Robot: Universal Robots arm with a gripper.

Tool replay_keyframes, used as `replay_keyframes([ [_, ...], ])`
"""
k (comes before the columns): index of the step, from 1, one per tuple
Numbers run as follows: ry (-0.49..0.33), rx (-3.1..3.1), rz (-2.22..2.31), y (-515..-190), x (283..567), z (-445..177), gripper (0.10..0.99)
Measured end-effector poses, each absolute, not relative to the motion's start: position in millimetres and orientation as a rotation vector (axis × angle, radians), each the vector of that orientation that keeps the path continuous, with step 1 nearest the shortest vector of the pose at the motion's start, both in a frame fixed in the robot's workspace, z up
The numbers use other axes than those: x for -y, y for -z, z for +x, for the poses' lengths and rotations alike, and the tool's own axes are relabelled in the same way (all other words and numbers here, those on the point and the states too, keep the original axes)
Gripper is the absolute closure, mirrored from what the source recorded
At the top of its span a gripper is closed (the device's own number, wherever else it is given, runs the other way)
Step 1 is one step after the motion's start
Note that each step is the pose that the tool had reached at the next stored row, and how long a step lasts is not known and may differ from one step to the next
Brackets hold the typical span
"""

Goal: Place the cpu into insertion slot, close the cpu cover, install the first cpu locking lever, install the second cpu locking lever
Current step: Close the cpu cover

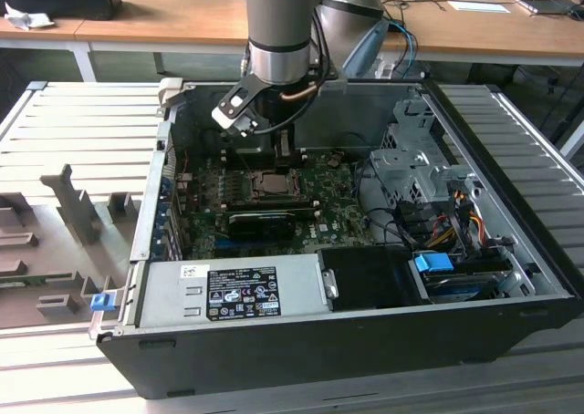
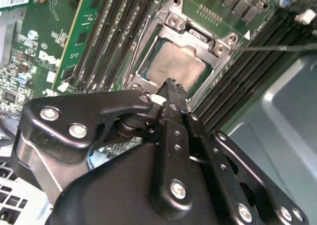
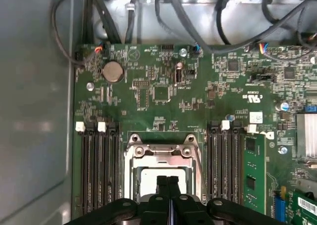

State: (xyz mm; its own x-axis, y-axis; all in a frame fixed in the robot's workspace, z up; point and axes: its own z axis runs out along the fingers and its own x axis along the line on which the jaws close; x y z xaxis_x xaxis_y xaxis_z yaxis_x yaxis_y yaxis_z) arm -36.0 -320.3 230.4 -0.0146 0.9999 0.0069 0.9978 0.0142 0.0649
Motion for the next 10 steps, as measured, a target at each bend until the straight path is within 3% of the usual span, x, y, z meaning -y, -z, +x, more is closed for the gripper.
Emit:
replay_keyframes([
  [10,-0.078,-2.222,2.164,-227.2,320.4,-45.8,0.98],
])
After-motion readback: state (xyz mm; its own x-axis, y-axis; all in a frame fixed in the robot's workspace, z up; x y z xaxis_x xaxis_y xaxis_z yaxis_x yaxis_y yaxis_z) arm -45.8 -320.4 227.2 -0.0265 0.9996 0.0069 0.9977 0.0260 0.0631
